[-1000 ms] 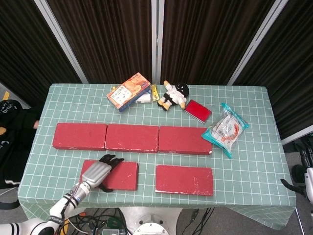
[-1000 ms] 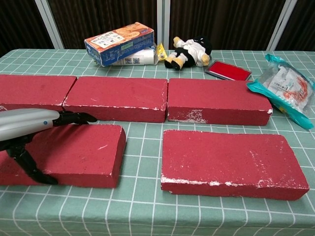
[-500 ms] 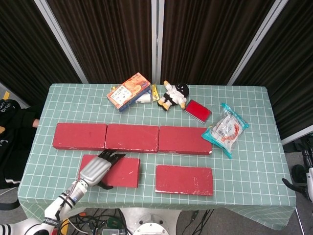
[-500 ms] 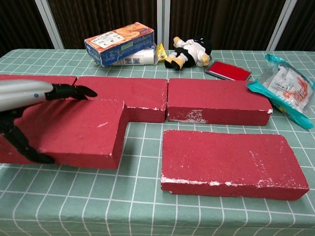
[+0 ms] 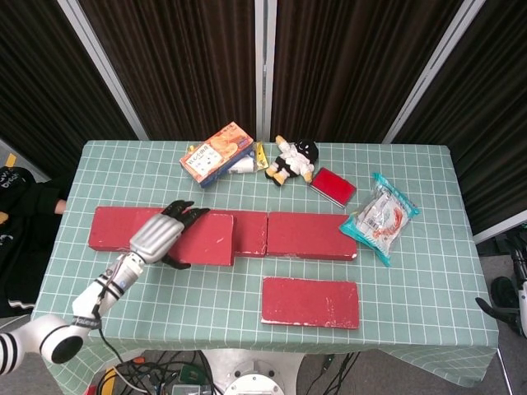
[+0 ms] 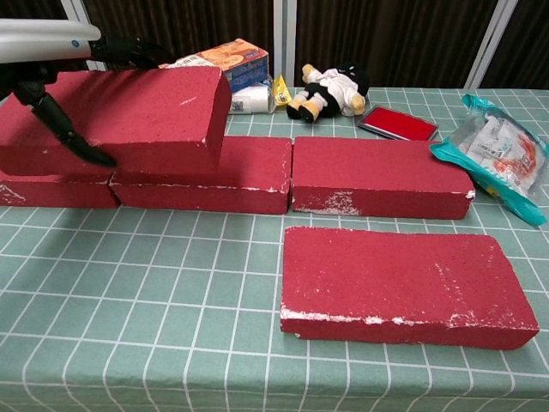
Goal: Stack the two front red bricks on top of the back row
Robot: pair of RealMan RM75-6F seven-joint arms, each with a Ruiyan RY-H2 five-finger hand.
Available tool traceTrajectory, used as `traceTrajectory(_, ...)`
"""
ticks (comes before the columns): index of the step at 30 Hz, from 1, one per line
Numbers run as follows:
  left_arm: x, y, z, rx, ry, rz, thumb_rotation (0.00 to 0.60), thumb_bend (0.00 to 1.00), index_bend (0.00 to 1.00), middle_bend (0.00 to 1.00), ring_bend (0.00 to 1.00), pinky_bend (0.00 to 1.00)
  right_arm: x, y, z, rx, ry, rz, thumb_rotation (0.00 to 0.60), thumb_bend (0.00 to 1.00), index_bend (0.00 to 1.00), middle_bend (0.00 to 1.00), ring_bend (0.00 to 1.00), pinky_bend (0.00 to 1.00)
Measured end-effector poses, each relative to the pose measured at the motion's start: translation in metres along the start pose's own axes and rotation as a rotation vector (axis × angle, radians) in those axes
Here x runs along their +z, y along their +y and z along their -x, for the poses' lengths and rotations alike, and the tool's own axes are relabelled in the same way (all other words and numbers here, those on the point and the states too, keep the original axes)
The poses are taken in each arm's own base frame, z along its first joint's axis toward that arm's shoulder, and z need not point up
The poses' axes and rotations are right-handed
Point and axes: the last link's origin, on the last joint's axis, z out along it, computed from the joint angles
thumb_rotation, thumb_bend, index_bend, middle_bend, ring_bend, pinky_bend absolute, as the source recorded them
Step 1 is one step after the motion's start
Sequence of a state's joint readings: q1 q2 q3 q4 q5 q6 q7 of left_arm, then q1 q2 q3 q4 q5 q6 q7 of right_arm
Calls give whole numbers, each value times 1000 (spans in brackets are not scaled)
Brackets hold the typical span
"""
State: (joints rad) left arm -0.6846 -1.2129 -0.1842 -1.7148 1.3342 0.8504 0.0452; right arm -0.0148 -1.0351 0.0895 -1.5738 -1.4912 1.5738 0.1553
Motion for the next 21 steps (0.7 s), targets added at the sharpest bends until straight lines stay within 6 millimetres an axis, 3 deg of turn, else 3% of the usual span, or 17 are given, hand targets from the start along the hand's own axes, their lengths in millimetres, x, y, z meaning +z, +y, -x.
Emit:
traceTrajectory(9,39,-36,-3,-25,-61,-64,600,49,47,229,0,0,2,-12,-5,-18,5,-18,600,16,0,0,0,0)
traceTrajectory(21,49,-53,11,-32,-160,-92,600,49,47,233,0,0,0,-14,-8,-26,9,-5,600,16,0,0,0,0)
